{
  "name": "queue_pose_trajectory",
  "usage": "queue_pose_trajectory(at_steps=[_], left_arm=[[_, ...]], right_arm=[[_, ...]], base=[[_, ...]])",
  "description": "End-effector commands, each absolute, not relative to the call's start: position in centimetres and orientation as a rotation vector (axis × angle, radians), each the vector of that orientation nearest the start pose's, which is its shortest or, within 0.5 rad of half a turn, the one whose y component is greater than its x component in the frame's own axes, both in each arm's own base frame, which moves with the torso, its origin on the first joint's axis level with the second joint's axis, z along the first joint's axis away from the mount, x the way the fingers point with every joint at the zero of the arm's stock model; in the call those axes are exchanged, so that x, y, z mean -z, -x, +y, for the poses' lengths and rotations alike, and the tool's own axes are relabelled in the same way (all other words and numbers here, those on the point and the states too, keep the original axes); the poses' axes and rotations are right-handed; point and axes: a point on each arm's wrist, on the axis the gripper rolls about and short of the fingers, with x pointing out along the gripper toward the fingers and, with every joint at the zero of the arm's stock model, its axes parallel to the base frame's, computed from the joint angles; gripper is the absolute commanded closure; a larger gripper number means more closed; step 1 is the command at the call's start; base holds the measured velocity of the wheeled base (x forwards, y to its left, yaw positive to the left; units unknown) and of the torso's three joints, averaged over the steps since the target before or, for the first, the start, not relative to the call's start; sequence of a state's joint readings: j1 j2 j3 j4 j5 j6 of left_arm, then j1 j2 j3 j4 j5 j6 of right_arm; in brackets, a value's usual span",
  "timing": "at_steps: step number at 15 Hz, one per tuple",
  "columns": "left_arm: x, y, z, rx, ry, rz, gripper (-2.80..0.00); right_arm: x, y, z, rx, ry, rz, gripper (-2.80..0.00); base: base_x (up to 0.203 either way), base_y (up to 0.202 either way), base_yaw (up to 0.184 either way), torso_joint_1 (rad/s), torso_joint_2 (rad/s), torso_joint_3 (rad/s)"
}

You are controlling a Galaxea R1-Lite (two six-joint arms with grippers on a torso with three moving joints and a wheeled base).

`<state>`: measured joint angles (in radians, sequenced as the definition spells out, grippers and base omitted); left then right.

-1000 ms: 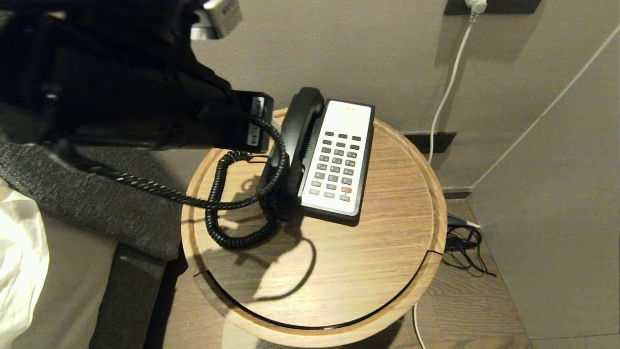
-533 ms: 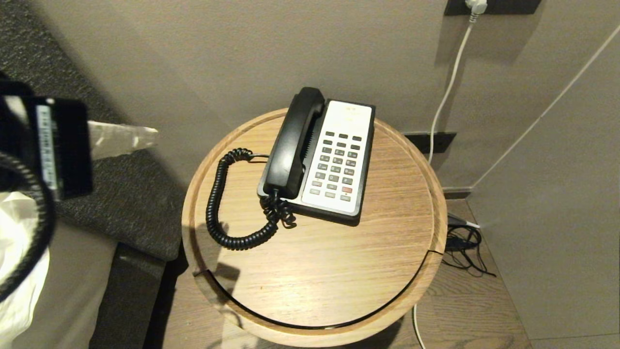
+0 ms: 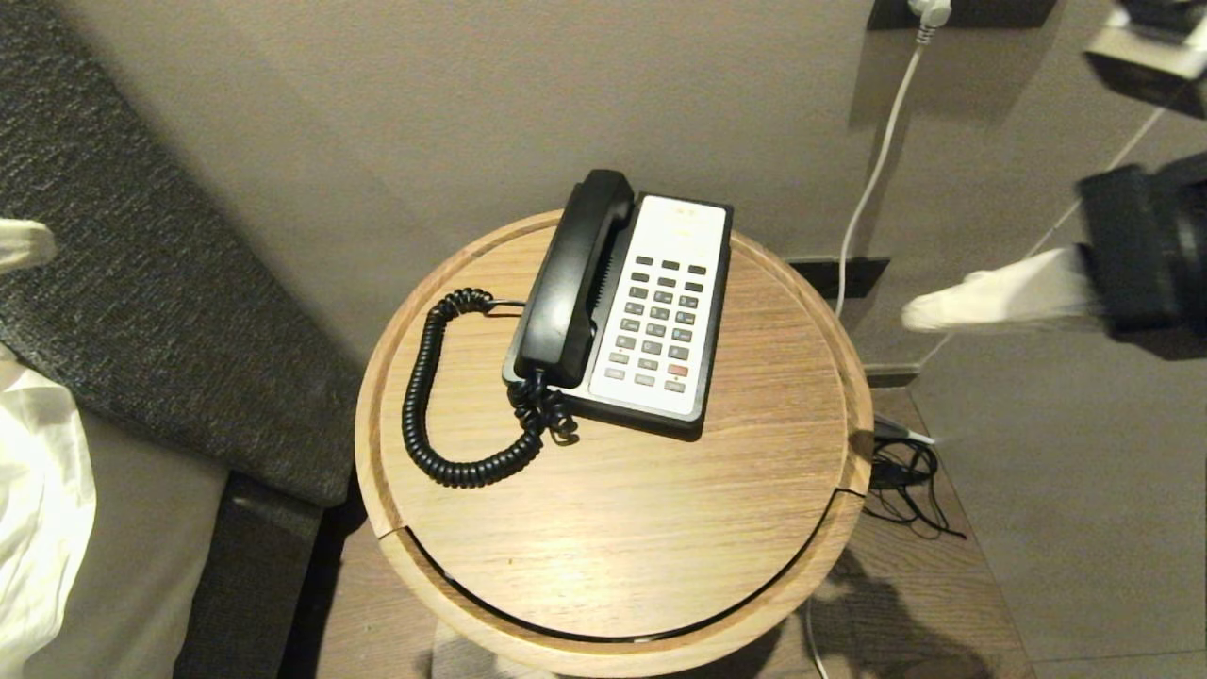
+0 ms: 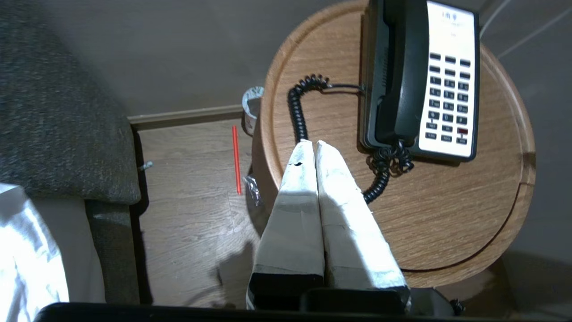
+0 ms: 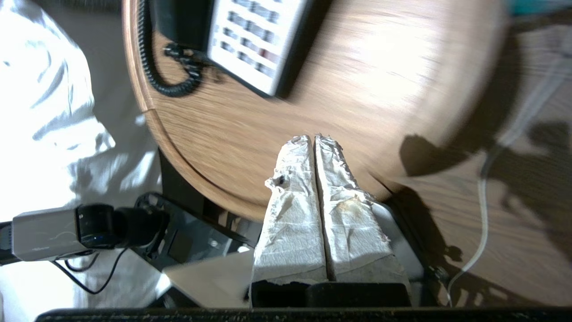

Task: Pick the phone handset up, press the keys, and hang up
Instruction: End the call using the dial pad

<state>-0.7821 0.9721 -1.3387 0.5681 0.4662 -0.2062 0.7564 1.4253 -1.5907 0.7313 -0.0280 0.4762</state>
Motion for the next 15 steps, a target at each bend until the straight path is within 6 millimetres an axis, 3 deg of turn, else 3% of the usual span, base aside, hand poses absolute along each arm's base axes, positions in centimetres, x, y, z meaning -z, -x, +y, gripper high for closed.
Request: queue_pose_trajectory(at_steps=[1, 4, 15], left_arm=[[-36.3, -4.4, -2.8, 0.281, 0.111, 0.165, 0.00], [-35.7, -3.6, -2.0, 0.281, 0.122, 0.161, 0.00], [-35.0, -3.0, -1.4, 0.272, 0.131, 0.155, 0.00]], right_arm=[[-31.6, -18.5, 20.6, -0.598, -0.139, 0.808, 0.00], [-30.5, -19.3, 23.1, -0.595, -0.110, 0.819, 0.00], [-29.2, -21.1, 24.9, -0.580, -0.104, 0.829, 0.00]], base=[[0.000, 0.000, 0.000, 0.000, 0.00, 0.000], [0.000, 0.000, 0.000, 0.000, 0.00, 0.000], [0.000, 0.000, 0.000, 0.000, 0.00, 0.000]])
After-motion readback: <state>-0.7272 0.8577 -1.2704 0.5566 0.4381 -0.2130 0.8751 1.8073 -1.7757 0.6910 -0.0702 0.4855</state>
